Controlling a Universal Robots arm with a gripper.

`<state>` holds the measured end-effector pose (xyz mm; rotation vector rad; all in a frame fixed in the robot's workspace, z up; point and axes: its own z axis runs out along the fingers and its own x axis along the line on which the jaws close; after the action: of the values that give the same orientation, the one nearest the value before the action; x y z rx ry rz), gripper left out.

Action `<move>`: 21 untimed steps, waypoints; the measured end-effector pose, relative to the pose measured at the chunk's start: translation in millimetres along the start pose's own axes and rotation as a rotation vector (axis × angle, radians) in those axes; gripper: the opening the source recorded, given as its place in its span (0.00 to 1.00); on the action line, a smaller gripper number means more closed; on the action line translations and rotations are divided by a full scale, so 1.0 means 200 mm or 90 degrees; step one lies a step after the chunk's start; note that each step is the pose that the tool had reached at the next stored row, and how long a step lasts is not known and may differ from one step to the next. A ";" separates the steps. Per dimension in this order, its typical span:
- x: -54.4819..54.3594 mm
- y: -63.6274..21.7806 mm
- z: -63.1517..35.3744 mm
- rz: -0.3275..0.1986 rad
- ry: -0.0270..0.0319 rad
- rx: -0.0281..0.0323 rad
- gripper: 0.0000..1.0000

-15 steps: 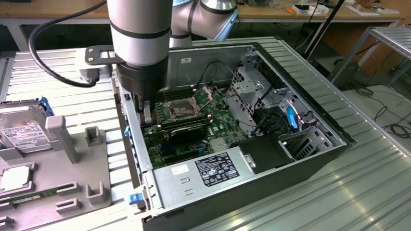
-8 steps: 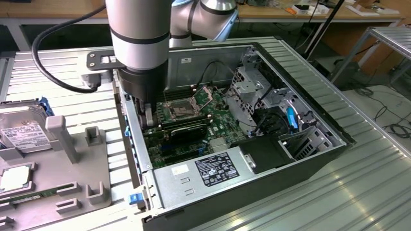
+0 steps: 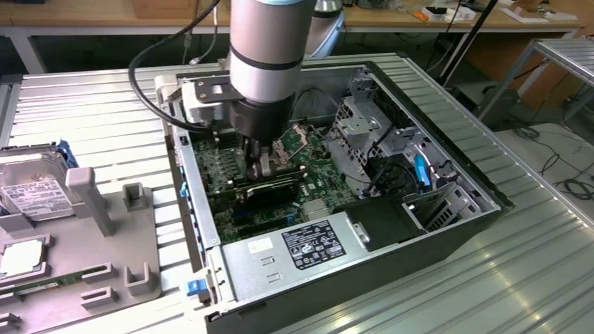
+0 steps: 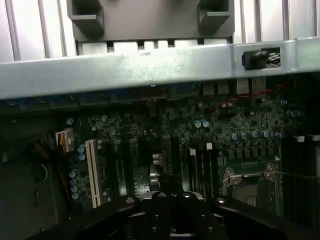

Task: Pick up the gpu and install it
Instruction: 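Press down on the gpu until it lock into place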

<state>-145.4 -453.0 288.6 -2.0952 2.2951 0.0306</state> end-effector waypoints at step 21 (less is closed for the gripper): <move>0.01 -0.114 0.056 0.006 0.0021 0.0014 0.11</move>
<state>-122.8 -455.8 277.6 -2.0859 2.3051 0.0249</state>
